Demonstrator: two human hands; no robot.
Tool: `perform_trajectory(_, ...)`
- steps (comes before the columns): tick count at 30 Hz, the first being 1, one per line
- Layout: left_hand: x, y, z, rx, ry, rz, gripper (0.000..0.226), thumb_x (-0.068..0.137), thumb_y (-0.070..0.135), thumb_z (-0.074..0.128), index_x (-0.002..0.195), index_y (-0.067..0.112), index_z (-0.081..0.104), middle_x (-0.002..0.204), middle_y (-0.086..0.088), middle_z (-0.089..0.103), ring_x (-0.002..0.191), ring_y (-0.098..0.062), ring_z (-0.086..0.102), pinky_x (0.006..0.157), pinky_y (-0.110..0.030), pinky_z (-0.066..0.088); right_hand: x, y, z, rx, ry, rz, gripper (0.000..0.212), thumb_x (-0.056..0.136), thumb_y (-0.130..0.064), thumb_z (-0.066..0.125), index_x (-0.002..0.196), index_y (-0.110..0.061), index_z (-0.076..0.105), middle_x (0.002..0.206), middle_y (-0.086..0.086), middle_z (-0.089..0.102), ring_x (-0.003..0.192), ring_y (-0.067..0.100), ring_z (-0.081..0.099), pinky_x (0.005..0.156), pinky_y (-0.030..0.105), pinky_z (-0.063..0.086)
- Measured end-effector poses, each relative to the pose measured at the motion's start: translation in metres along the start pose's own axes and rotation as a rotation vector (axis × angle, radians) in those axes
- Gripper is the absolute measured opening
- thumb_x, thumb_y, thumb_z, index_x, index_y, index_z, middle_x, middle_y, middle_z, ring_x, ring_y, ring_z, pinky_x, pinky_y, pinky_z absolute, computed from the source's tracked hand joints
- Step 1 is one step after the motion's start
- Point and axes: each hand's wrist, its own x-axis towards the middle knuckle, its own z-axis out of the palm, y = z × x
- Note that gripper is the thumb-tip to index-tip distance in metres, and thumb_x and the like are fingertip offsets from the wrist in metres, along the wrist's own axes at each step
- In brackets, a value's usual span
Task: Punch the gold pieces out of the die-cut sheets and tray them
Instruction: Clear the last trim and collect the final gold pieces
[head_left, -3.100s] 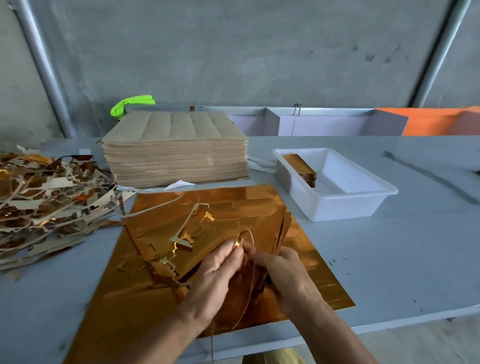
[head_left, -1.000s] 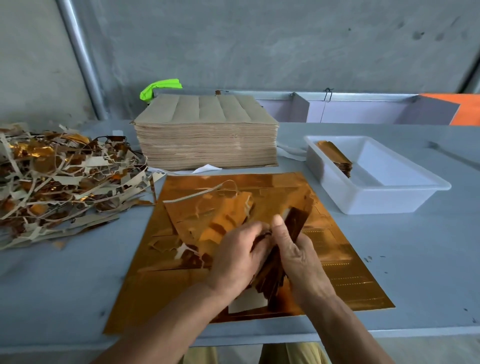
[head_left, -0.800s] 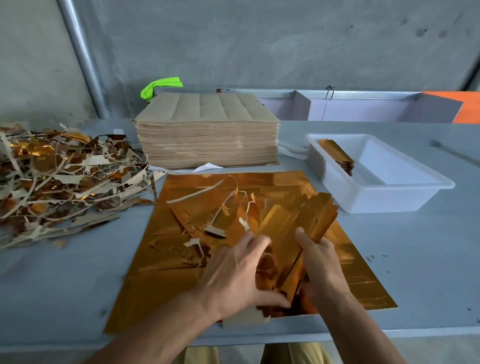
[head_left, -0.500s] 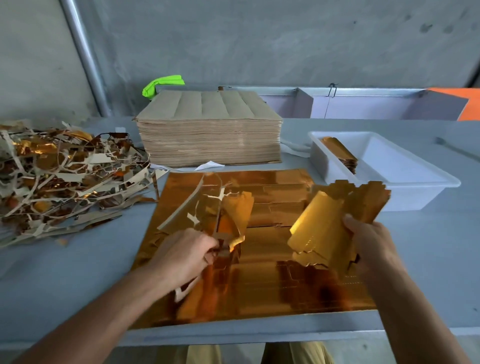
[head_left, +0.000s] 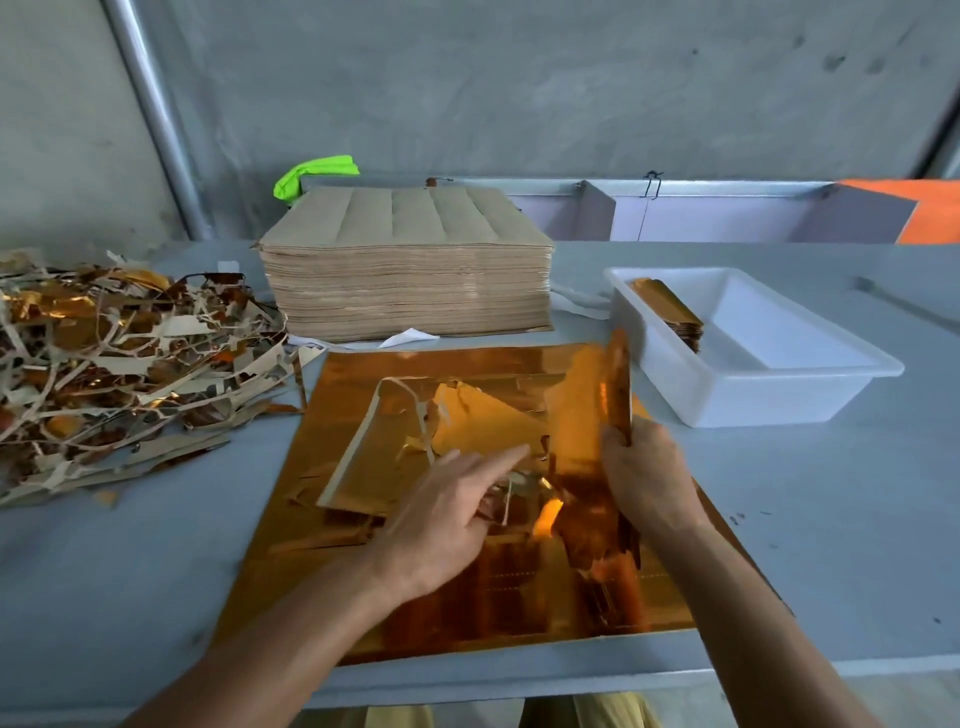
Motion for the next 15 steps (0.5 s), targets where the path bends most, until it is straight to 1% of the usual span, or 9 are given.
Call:
perform_trajectory(2,0.005,0.012,0.001,-0.255,-0.031,-0.094,0.041,0.092,0.02,0.058,0.132,0.026,0.051,0.111,0.008,0.058,0.102,-0.008,0.054,0.094,-0.018,0.043,0.002,-0.005,0.0,-0.055,-0.025,-0.027,0.032,0.103,-0.024,0.036,0.074,-0.018,0.047,0.064,-0.003,0.046,0.05,0.007,0.046,0.039,0.012,0.031)
perform_trajectory(3,0.009,0.017,0.001,-0.292,-0.015,-0.132,0.02,0.091,0.034,0.058,0.108,0.024,0.062,0.093,0.003,0.063,0.085,-0.01,0.058,0.078,-0.012,0.045,0.004,-0.006,-0.001,-0.067,-0.026,-0.034,0.033,0.103,-0.023,0.036,0.072,-0.017,0.047,0.063,-0.003,0.045,0.049,0.007,0.045,0.037,0.012,0.029)
perform_trajectory(5,0.018,0.018,0.002,-0.185,0.068,-0.193,0.048,0.087,0.063,0.044,0.064,0.021,0.051,0.058,0.002,0.049,0.052,-0.013,0.048,0.054,-0.01,0.04,0.005,-0.006,-0.005,-0.061,-0.022,-0.011,0.032,0.103,-0.021,0.037,0.073,-0.014,0.047,0.063,-0.001,0.044,0.05,0.009,0.043,0.037,0.014,0.03)
perform_trajectory(7,0.026,0.017,-0.001,0.06,0.061,-0.341,0.062,0.083,0.071,0.026,0.054,0.019,0.042,0.049,0.004,0.041,0.05,-0.015,0.05,0.067,-0.023,0.05,0.006,-0.002,-0.009,-0.004,-0.038,0.037,0.033,0.103,-0.02,0.038,0.071,-0.014,0.045,0.062,-0.001,0.042,0.049,0.01,0.041,0.04,0.017,0.03)
perform_trajectory(9,0.035,0.013,-0.006,0.299,-0.057,-0.488,0.061,0.091,0.064,0.029,0.054,0.018,0.044,0.054,0.003,0.049,0.062,-0.015,0.059,0.095,-0.039,0.045,0.008,0.002,-0.014,0.043,-0.057,0.081,0.037,0.102,-0.019,0.039,0.066,-0.016,0.04,0.059,-0.001,0.04,0.047,0.011,0.04,0.04,0.017,0.03)
perform_trajectory(10,0.038,0.01,-0.007,0.411,-0.127,-0.533,0.058,0.091,0.063,0.033,0.057,0.019,0.046,0.064,0.002,0.057,0.072,-0.015,0.06,0.101,-0.042,0.04,0.009,0.002,-0.017,0.061,-0.066,0.102,0.037,0.102,-0.02,0.039,0.065,-0.016,0.04,0.059,0.0,0.041,0.048,0.012,0.041,0.042,0.019,0.032)
perform_trajectory(11,0.042,0.008,-0.01,0.552,-0.171,-0.536,0.053,0.089,0.064,0.039,0.062,0.019,0.049,0.083,-0.001,0.063,0.087,-0.017,0.059,0.103,-0.042,0.037,0.011,0.002,-0.018,0.083,-0.072,0.12,0.036,0.102,-0.019,0.04,0.066,-0.016,0.041,0.06,0.001,0.042,0.05,0.014,0.042,0.045,0.021,0.034)
perform_trajectory(13,0.048,0.002,-0.012,0.743,-0.149,-0.428,0.041,0.083,0.06,0.055,0.085,0.019,0.059,0.122,-0.005,0.054,0.115,-0.023,0.044,0.102,-0.041,0.035,0.015,0.001,-0.021,0.112,-0.075,0.143,0.034,0.101,-0.017,0.04,0.068,-0.013,0.044,0.061,0.003,0.042,0.053,0.016,0.042,0.05,0.026,0.036)
perform_trajectory(15,0.053,-0.001,-0.008,0.604,-0.182,-0.294,0.049,0.083,0.034,0.069,0.125,0.02,0.048,0.137,-0.006,0.038,0.119,-0.023,0.042,0.098,-0.043,0.044,0.02,0.0,-0.022,0.128,-0.074,0.162,0.032,0.1,-0.015,0.041,0.07,-0.011,0.047,0.061,0.004,0.04,0.056,0.017,0.041,0.053,0.029,0.036)
